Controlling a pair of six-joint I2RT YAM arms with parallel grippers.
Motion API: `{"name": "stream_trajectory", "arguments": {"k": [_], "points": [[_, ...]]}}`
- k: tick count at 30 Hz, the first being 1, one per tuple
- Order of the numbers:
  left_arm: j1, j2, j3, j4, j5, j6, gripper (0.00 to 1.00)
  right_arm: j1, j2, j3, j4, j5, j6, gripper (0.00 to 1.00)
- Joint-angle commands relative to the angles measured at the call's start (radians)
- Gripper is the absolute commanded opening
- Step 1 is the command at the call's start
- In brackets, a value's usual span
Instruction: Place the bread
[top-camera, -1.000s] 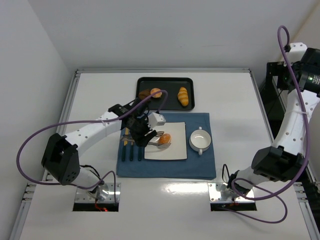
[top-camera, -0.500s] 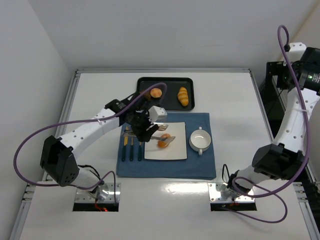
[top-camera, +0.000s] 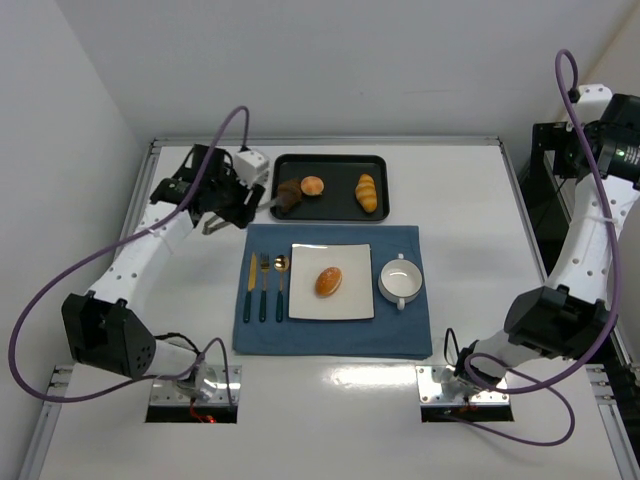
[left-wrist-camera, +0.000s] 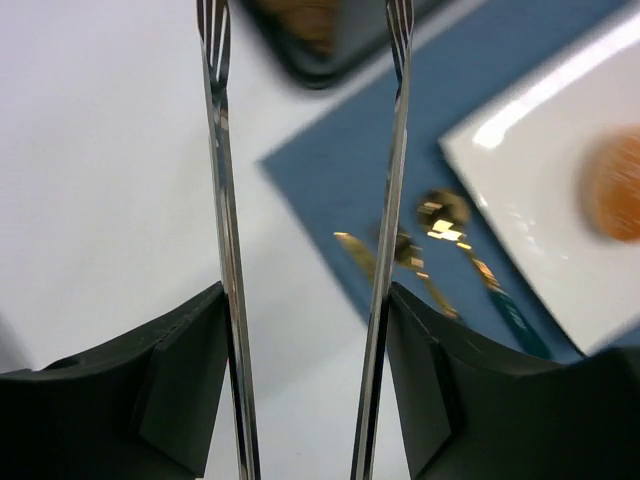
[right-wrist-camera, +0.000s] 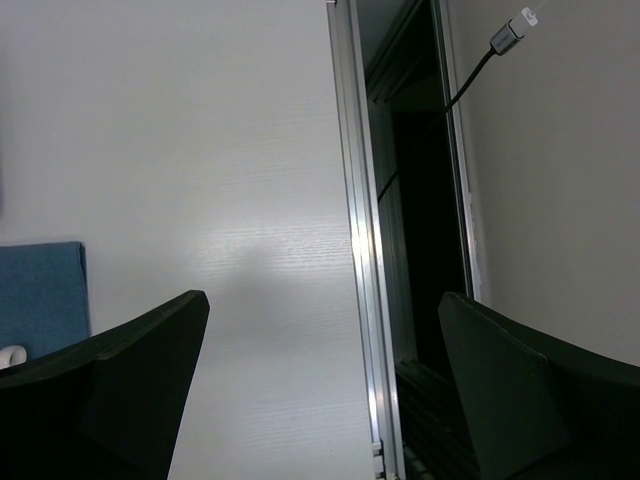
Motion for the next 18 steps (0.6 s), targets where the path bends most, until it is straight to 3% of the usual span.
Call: {"name": "stream_trajectory", "arguments": {"k": [1, 8, 18], "points": [[0.098, 0.011, 0.042, 0.155, -0.136, -0.052, 0.56, 0.002, 0.009, 0.038, 0.013, -0.021, -0.002, 1.0], [0.282, 0.152, 0.032, 0.367, -0.261, -0.152, 0.56, 0.04, 0.022, -0.089, 0.132, -0.018, -0.043, 1.0], [0.305, 0.32, 0.085, 0.451, -0.27, -0.17, 0.56, 0.152, 0.144, -0.091, 0.198, 0.188, -0.032, 1.0]]}}
